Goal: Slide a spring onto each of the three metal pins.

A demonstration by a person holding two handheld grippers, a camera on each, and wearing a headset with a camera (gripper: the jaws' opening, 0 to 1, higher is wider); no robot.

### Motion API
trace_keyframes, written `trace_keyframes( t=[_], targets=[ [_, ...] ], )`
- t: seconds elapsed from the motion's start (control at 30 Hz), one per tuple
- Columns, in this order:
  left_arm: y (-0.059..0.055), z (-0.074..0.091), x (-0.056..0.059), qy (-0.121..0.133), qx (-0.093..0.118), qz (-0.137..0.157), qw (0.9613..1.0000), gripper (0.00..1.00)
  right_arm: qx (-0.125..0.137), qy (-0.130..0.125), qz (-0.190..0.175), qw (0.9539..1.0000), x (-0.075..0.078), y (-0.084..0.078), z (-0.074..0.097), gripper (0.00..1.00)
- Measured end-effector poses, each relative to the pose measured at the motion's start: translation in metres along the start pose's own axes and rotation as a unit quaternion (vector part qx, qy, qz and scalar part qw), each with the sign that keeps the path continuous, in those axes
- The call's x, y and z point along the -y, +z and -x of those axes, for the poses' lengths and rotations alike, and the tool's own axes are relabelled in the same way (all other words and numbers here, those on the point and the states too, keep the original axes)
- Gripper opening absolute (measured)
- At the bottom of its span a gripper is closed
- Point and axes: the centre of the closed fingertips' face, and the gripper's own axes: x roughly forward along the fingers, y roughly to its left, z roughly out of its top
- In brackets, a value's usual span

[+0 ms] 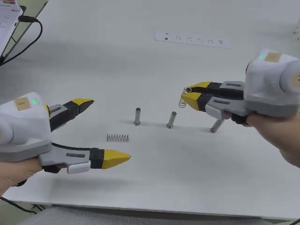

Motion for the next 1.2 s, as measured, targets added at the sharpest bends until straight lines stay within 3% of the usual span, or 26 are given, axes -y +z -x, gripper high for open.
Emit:
trace_keyframes(
  t=[0.33, 1.2],
  targets=[
    [0.005, -0.002, 0.0, -0.001, 0.007, -0.002, 1.0, 0.99, -0.012, 0.001, -0.012, 0.9999, 0.003, -0.008, -0.01, 0.08],
    [-0.001, 0.004, -0.001, 0.002, 0.001, 0.004, 1.0, 0.99, -0.023, -0.003, -0.023, 0.9995, 0.006, -0.025, -0.022, 0.08]
  ],
)
